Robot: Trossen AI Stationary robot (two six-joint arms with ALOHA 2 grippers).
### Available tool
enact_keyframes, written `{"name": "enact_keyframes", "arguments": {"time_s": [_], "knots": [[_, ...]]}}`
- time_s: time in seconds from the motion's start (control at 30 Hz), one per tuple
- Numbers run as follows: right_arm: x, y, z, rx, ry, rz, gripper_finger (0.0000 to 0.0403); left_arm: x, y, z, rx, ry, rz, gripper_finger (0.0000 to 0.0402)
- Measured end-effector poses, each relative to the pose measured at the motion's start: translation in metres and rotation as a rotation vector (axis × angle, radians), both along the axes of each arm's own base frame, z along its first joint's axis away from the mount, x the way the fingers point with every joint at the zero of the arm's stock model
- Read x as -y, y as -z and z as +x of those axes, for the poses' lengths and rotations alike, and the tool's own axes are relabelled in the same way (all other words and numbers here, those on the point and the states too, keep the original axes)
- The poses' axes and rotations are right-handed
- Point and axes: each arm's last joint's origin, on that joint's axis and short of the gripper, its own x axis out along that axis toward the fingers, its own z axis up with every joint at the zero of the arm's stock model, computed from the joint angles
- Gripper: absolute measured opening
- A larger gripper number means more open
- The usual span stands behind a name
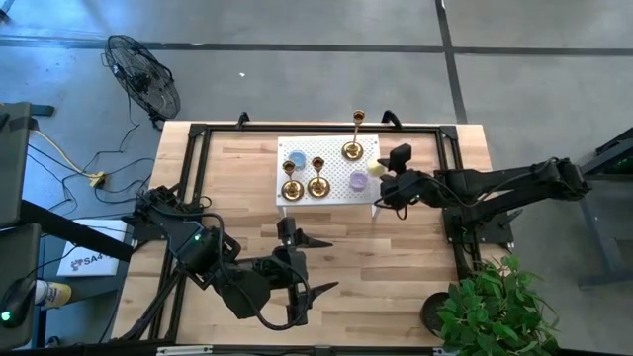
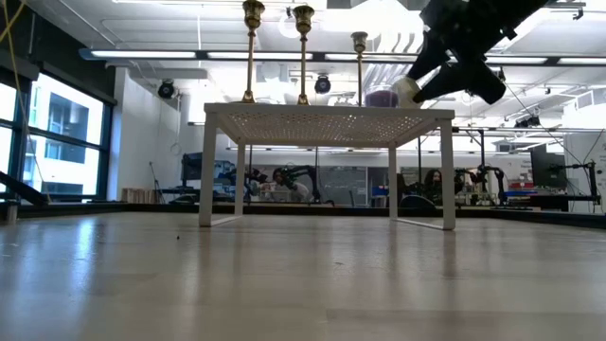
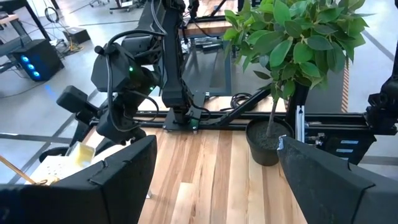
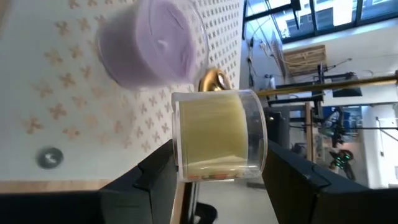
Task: Pick & Place candle stick holders
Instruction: Put the yellow scented candle on the shelf
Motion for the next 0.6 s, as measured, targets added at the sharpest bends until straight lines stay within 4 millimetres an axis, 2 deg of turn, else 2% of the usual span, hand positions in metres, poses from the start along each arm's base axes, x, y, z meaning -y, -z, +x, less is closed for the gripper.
{"name": "enact_keyframes", "arguments": {"time_s": [0.33, 0.6], "knots": [[-0.001, 0.001, 0.001, 0.006, -0.022, 0.032, 0.0191, 0.0, 0.0, 0.0, 0.0, 0.0, 0.0, 0.0328], [0.0, 0.013, 0.01, -0.054, 0.026, -0.009, 0.0191, 0.0, 0.0, 0.0, 0.0, 0.001, 0.0, 0.0328]]}}
